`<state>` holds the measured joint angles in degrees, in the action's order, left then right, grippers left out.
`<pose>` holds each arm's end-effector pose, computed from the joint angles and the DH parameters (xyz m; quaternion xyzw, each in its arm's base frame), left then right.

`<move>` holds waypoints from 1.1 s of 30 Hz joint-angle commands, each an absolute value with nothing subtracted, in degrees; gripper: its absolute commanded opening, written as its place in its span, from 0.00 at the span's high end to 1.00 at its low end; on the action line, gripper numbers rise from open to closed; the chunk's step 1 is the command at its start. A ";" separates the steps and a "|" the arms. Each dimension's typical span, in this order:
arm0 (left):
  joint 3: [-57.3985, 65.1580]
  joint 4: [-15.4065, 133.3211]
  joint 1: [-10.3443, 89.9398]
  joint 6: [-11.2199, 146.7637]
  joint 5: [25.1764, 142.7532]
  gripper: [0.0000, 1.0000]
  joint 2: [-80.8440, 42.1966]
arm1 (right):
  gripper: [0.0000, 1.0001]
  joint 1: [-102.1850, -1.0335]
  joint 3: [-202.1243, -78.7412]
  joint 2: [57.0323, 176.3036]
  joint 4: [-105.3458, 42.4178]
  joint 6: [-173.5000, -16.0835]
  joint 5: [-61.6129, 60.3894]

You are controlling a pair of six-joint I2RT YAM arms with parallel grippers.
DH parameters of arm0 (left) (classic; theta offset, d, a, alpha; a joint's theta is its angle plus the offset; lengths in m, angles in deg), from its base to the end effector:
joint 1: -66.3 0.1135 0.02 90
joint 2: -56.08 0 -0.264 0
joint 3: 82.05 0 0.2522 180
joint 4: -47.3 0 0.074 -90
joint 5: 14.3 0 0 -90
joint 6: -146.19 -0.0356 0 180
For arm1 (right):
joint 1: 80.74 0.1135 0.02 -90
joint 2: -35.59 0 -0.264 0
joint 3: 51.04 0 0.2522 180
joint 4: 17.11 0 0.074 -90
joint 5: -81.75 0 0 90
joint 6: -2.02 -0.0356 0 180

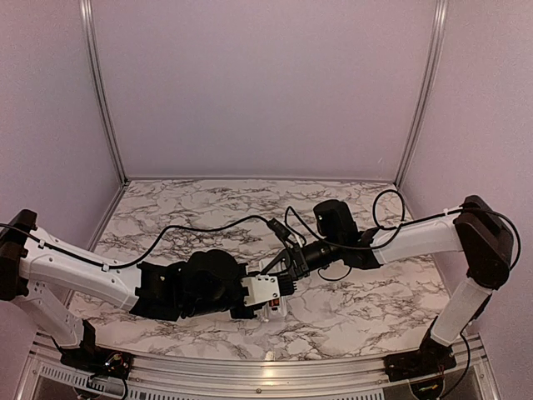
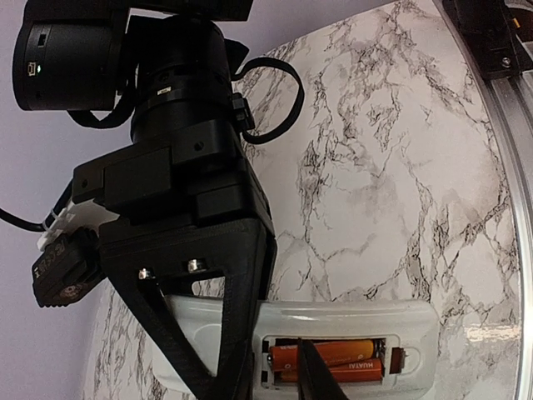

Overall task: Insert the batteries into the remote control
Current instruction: Load the battery into the battery compartment.

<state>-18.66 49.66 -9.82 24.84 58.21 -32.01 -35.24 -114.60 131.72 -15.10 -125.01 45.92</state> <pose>0.0911 -0.3241 0.2229 0.6328 0.5626 -0.0766 0.5265 0.2194 0.2644 0.1920 -0.2822 0.7544 0.5883 0.0710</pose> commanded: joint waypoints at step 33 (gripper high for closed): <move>-21.14 49.27 -9.60 29.51 68.32 0.95 -34.31 | 1.00 -34.48 -119.29 126.01 -14.27 -124.56 47.88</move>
<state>-19.06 46.23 -9.32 28.23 63.06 -32.82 -34.89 -115.67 129.71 -18.71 -124.27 46.16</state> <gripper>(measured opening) 0.059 0.200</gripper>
